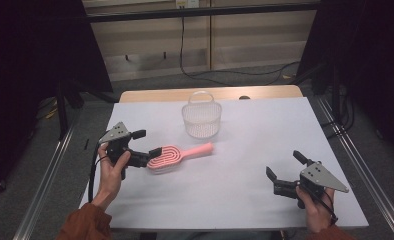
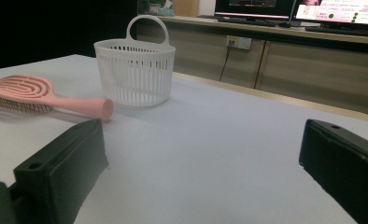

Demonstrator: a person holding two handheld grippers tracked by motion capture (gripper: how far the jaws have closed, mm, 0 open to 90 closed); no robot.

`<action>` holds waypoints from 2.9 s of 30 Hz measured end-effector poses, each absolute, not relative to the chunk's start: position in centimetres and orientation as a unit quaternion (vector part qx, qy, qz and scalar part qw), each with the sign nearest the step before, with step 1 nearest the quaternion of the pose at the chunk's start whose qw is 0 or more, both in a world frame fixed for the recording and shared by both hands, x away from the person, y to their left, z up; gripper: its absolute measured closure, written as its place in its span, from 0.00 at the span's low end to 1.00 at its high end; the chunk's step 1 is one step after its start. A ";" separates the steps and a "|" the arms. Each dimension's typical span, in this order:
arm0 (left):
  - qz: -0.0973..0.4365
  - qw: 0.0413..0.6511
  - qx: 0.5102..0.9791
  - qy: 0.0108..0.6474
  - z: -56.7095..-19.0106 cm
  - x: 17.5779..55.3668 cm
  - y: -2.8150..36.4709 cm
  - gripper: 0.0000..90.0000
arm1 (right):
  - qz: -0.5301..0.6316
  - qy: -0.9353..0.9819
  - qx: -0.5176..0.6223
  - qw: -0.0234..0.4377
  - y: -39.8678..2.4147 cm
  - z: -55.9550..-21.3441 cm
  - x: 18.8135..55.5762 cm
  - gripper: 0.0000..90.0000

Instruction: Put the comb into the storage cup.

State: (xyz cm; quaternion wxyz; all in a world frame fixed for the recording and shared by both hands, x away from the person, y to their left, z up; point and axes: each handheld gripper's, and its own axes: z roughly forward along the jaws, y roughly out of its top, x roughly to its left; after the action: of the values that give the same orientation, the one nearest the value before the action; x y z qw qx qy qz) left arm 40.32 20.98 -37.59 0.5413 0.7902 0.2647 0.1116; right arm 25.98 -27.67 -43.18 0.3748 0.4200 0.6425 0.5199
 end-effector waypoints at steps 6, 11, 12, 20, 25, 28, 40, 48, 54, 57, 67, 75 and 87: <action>0.107 0.505 0.826 0.227 -37.2 41.1 20.0 0.06 | 0.521 0.643 0.419 0.374 -27.6 -43.2 26.0 0.00; 0.108 0.487 0.839 0.218 -37.1 41.8 19.4 0.06 | 0.521 0.644 0.416 0.375 -27.7 -43.2 26.0 0.00; 0.110 0.486 0.839 0.219 -37.1 41.9 19.4 0.06 | 0.521 0.644 0.416 0.375 -27.6 -43.2 26.0 0.00; 0.083 0.463 0.853 0.227 -37.3 43.7 19.4 0.06 | 0.520 0.647 0.414 0.374 -27.6 -43.2 26.0 0.00; 0.071 0.451 0.858 0.235 -37.4 44.0 19.5 0.06 | 0.521 0.647 0.413 0.373 -27.6 -43.2 26.0 0.00; 0.079 0.444 0.864 0.226 -37.5 44.2 19.2 0.06 | 0.520 0.649 0.412 0.374 -27.6 -43.2 26.0 0.00; 0.063 0.378 0.907 0.173 -38.3 44.8 17.7 0.05 | 0.518 0.651 0.414 0.370 -27.6 -43.2 26.1 0.00; 0.041 0.334 0.930 0.146 -39.1 45.4 16.8 0.06 | 0.519 0.652 0.412 0.368 -27.5 -43.3 26.1 0.00; 0.041 0.286 0.947 0.137 -40.0 45.5 16.0 0.05 | 0.518 0.654 0.413 0.365 -27.5 -43.3 26.1 0.00; 0.033 0.270 0.954 0.127 -40.2 45.4 15.8 0.05 | 0.518 0.655 0.412 0.366 -27.5 -43.3 26.2 0.00; -0.004 0.231 0.966 0.113 -40.5 46.0 15.0 0.09 | 0.518 0.656 0.414 0.362 -27.4 -43.4 26.2 0.00; -0.007 0.209 0.972 0.111 -40.9 46.5 14.8 0.11 | 0.517 0.657 0.414 0.361 -27.4 -43.4 26.2 0.00; -0.023 0.179 0.979 0.091 -41.3 46.9 14.3 0.18 | 0.516 0.658 0.412 0.363 -27.4 -43.4 26.3 0.00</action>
State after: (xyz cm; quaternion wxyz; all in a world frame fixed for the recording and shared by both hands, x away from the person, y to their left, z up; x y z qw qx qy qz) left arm 46.95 14.26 -41.33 0.1795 0.9793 0.0909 -0.0225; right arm 26.28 -27.38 -43.40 0.3626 0.4115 0.6582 0.5157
